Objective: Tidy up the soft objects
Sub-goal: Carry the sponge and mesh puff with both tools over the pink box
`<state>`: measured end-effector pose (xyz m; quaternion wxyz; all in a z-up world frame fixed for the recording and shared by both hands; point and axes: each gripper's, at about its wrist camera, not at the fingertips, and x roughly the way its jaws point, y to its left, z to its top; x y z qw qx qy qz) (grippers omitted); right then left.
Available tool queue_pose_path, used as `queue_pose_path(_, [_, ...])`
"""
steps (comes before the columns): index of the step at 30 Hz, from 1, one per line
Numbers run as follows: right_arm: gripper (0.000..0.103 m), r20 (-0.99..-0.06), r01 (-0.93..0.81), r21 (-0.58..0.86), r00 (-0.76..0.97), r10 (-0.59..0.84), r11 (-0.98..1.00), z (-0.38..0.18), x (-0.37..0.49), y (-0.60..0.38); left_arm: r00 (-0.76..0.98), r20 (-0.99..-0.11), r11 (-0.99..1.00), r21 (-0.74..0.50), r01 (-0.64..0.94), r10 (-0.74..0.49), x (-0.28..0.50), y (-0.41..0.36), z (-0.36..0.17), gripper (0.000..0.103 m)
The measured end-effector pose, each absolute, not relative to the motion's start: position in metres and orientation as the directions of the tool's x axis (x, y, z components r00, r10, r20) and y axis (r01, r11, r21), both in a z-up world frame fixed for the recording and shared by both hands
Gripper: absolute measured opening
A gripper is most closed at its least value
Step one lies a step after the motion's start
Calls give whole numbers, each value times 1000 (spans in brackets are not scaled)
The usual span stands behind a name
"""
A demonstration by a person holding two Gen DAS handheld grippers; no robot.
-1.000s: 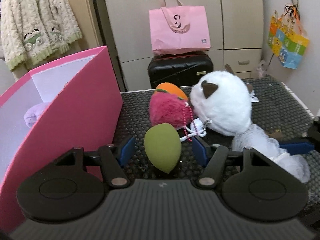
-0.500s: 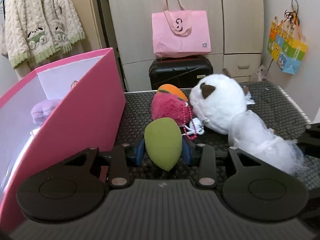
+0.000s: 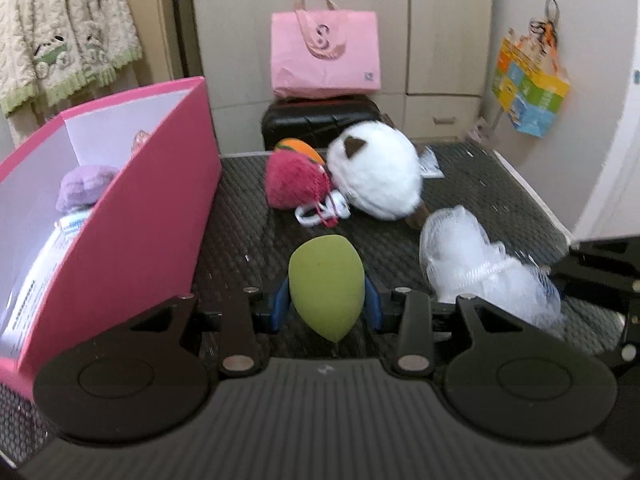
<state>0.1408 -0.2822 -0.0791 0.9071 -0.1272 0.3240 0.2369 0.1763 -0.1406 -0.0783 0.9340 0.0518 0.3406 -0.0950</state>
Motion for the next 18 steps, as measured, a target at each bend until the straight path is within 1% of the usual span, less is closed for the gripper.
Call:
queue_pose_path(8, [45, -659, -477, -82, 684, 311, 875, -67, 112, -287, 714, -673, 965, -1, 261, -194, 142, -133, -70, 37])
queue_pose_path(13, [45, -677, -469, -57, 667, 311, 882, -58, 96, -285, 647, -713, 951, -89, 297, -269, 127, -116, -65, 38])
queue_pose_path(18, [45, -689, -473, -9, 642, 338, 881, -52, 79, -285, 605, -727, 933, -144, 329, -325, 109, -100, -59, 38])
